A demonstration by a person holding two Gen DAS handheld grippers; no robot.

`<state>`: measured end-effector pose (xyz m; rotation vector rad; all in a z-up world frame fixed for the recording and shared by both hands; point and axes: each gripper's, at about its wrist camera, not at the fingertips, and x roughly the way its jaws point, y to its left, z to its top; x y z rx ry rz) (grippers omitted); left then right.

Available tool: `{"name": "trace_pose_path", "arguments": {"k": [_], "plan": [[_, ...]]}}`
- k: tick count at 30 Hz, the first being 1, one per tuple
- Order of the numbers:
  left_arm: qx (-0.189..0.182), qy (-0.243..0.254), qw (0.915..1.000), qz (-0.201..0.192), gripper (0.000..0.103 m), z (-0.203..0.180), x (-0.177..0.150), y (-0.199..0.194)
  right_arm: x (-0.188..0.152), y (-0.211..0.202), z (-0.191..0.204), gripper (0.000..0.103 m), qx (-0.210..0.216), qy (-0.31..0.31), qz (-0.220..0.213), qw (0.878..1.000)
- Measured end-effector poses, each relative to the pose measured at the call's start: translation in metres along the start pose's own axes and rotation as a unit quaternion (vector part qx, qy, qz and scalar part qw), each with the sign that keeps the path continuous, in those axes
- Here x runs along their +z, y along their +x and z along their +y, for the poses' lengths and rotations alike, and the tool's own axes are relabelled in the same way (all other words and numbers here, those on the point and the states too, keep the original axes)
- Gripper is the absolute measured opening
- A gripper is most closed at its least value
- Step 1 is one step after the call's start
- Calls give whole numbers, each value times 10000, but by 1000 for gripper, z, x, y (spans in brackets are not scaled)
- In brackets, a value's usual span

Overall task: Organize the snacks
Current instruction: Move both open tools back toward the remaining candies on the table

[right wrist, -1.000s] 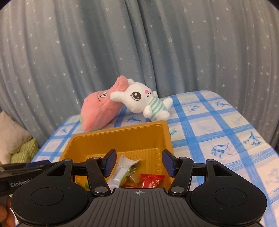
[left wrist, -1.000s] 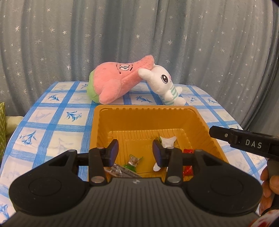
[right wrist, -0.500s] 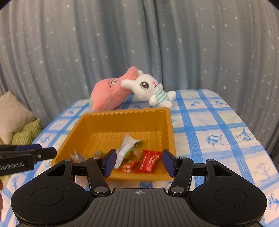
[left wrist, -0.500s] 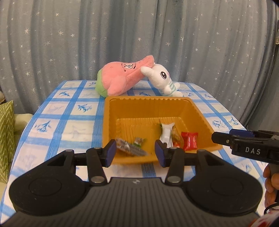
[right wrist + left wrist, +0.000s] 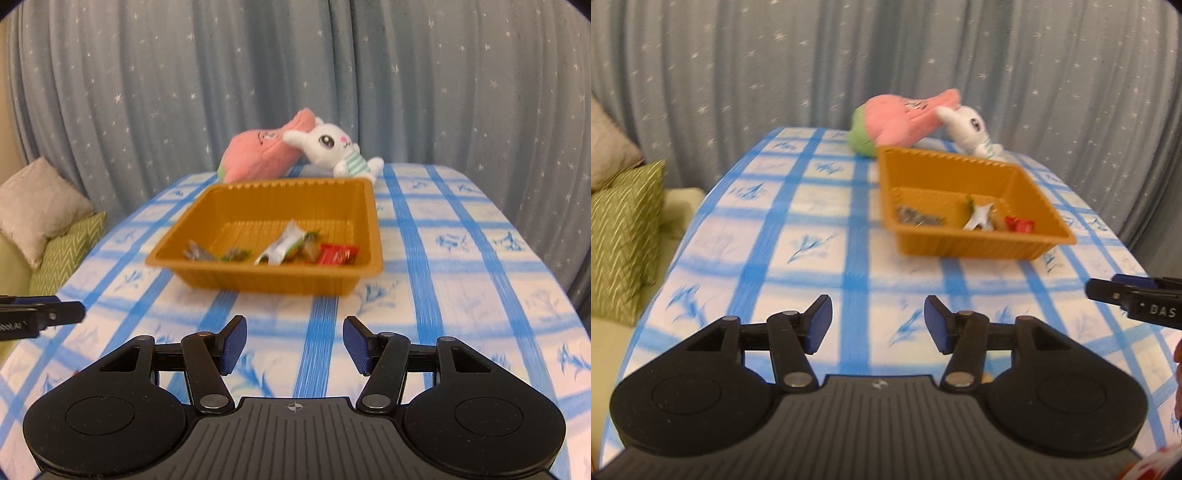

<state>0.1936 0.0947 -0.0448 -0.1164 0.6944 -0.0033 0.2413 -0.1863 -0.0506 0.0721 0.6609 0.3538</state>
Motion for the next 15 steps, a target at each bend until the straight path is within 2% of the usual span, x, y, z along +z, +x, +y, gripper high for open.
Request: {"name": "trace_pose_path", "arguments": {"k": [8, 10, 13, 15], "plan": [[167, -354, 9988, 289, 55, 20, -30, -16, -30, -14, 12, 58, 110, 148, 223, 9996], [163, -351, 9982, 457, 61, 20, -37, -14, -37, -16, 16, 58, 162, 158, 284, 9993], [179, -5, 9979, 615, 72, 12, -46, -6, -46, -17, 22, 58, 194, 123, 378, 9990], [231, 276, 9975, 608, 74, 5, -51, -1, -50, -16, 24, 58, 208, 106, 439, 9988]]}}
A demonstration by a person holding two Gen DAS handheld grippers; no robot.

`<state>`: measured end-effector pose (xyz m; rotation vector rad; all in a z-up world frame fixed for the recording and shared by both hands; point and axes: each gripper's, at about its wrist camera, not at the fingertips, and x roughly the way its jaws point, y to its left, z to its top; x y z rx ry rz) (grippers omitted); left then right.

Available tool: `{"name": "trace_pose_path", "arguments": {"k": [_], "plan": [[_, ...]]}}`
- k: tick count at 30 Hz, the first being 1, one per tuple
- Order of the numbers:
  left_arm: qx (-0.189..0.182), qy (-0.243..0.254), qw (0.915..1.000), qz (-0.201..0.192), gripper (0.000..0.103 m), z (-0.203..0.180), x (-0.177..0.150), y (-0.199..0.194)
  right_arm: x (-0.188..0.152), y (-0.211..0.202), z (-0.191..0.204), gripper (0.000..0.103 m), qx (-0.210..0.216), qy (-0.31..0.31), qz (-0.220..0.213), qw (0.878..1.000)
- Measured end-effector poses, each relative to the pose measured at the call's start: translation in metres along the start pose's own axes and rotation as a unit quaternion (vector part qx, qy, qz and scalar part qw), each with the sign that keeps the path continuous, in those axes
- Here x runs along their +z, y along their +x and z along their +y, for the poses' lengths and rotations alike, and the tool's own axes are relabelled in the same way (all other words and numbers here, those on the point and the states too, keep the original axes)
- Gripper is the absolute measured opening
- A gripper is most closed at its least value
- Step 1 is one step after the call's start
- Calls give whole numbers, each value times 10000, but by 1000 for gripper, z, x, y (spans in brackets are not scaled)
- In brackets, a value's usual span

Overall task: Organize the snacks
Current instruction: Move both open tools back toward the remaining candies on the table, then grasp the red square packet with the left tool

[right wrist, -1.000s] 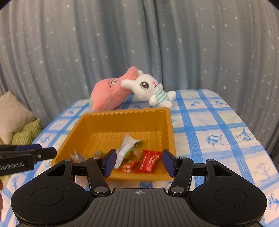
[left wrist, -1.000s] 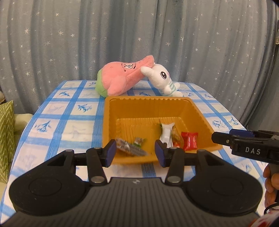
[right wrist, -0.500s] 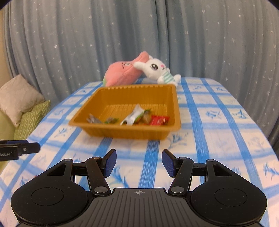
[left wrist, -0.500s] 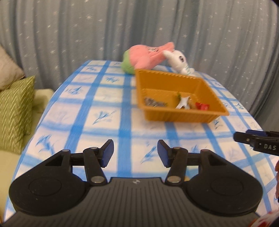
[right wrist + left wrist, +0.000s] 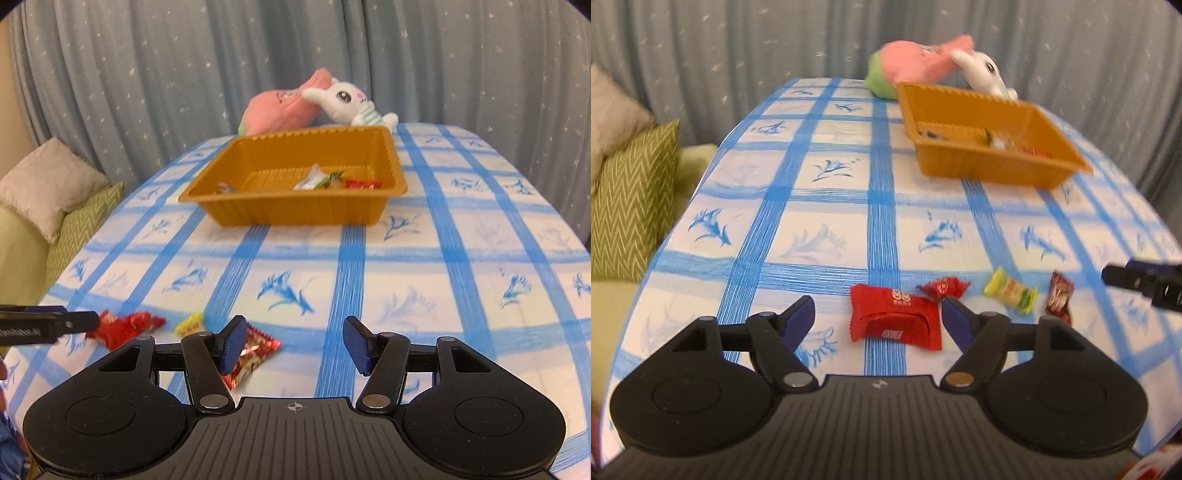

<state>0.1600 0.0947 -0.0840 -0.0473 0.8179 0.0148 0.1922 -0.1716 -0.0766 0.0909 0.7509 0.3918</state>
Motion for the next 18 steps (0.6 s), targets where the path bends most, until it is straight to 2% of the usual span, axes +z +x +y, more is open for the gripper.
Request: {"name": "trace_pose_path", "arguments": {"k": [2, 9, 18], "plan": [[-3, 134, 9999, 28, 75, -4, -4, 7, -2, 3, 0, 58, -21, -20, 45, 10000], [-214, 150, 9997, 0, 74, -8, -8, 26, -4, 8, -4, 58, -49, 66, 123, 9999], [-159, 267, 9995, -39, 53, -13, -9, 33, -7, 15, -4, 58, -40, 98, 215, 9997]]}}
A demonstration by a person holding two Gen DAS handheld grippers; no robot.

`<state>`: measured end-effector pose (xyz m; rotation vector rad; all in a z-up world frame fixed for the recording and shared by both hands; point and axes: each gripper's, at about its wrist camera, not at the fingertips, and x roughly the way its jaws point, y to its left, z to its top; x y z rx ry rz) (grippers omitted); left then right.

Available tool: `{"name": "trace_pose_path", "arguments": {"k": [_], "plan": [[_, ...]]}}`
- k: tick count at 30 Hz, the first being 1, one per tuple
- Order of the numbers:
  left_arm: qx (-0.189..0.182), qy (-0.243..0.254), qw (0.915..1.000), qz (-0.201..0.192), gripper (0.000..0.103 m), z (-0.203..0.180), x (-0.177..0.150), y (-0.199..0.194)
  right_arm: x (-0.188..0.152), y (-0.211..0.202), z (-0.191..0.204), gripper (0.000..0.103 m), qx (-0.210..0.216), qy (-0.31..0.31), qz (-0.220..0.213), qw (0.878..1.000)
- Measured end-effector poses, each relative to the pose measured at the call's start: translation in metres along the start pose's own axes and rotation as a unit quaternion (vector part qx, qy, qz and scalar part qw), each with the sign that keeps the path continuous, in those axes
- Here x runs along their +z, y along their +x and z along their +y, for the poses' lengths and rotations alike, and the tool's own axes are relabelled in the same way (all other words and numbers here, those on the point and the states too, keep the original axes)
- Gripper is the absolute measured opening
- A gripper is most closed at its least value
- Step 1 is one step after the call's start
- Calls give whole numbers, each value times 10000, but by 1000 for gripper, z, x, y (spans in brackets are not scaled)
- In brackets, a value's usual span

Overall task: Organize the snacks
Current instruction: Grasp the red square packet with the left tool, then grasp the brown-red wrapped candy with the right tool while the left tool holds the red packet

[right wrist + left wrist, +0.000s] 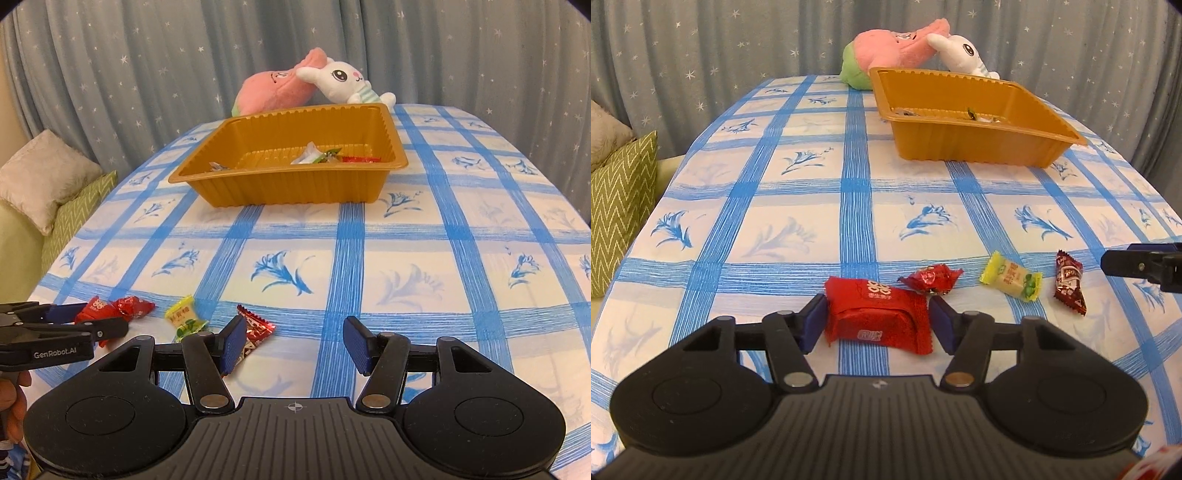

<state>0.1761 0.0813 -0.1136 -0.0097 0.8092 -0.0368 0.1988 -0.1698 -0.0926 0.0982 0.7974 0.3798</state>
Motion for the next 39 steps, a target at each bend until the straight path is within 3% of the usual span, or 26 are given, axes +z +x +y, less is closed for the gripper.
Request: {"name": "trace_pose_path", "arguments": {"k": [3, 4, 5, 20, 29, 35, 39], "plan": [[19, 154, 9999, 7, 48, -4, 0, 0, 0, 2, 2, 58, 7, -12, 7, 10000], [1, 162, 9999, 10, 40, -5, 0, 0, 0, 2, 2, 58, 5, -15, 9, 10000], [-6, 161, 9999, 2, 39, -6, 0, -1, 0, 2, 3, 58, 6, -17, 10, 10000], [-7, -120, 9998, -130, 38, 0, 9, -20, -5, 7, 11, 58, 83, -233, 102, 9996], [-98, -227, 9995, -211, 38, -2, 15, -22, -9, 19, 21, 58, 462, -78, 146, 9988], [-137, -246, 9994, -214, 38, -3, 15, -21, -5, 28, 29, 56, 223, -201, 80, 9995], [-166, -237, 9994, -191, 38, -5, 15, -19, -10, 33, 40, 47, 28, -615, 61, 9981]]}}
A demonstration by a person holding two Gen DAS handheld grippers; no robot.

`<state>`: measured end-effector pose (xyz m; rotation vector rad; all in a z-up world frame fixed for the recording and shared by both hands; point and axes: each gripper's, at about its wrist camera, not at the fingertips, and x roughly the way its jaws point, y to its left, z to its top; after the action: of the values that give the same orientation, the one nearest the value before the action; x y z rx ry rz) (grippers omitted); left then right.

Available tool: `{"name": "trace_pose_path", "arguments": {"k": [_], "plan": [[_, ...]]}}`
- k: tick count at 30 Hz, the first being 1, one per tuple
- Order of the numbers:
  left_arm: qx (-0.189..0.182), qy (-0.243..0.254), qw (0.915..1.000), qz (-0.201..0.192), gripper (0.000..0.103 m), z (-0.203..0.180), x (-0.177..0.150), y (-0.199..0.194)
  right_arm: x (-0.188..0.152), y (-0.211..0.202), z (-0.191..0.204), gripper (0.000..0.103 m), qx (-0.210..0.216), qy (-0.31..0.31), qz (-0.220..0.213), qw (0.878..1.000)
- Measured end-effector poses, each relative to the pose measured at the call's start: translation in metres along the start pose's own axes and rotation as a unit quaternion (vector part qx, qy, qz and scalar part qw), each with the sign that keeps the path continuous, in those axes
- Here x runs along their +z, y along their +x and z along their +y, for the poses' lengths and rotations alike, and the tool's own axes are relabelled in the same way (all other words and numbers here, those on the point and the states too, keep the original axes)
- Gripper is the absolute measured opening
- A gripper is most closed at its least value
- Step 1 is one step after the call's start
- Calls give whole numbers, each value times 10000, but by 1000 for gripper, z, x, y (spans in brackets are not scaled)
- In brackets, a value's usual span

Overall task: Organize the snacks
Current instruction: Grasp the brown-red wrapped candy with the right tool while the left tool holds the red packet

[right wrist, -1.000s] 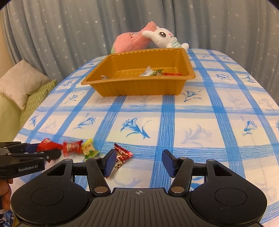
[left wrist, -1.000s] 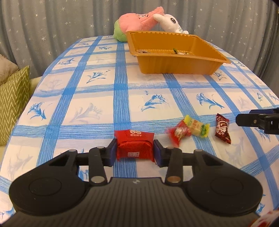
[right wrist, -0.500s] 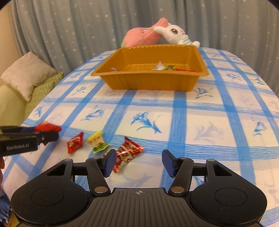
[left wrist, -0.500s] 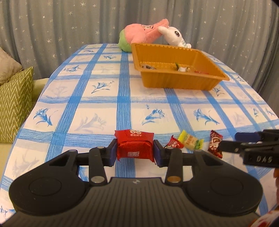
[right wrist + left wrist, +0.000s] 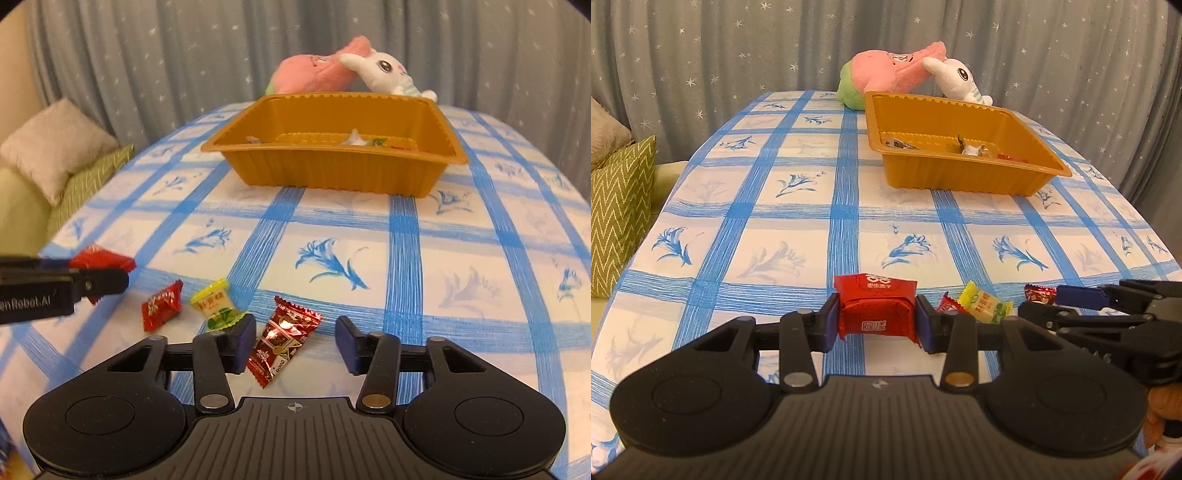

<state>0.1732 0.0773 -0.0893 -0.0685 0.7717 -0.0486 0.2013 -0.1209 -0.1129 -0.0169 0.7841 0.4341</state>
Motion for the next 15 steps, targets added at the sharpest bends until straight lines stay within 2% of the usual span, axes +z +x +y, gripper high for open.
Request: {"name": "trace_pose_path", "arguments": {"k": [3, 7, 11, 12, 14, 15], "plan": [[-17, 8, 10000, 6, 38, -1, 0, 0, -2, 2, 9, 42, -62, -351, -58, 9993], [-47, 35, 10000, 11, 38, -3, 0, 1, -5, 5, 8, 42, 36, -176, 46, 9998], [-47, 47, 10000, 33, 38, -5, 0, 2, -7, 3, 13, 41, -9, -275, 24, 9996], [-48, 48, 10000, 36, 38, -5, 0, 2, -7, 3, 14, 39, -32, -320, 29, 9995], [-56, 55, 10000, 36, 38, -6, 0, 2, -7, 3, 16, 26, -68, -415, 48, 9991], [-59, 64, 10000, 36, 38, -6, 0, 2, -7, 3, 16, 25, -88, -449, 59, 9989]]}}
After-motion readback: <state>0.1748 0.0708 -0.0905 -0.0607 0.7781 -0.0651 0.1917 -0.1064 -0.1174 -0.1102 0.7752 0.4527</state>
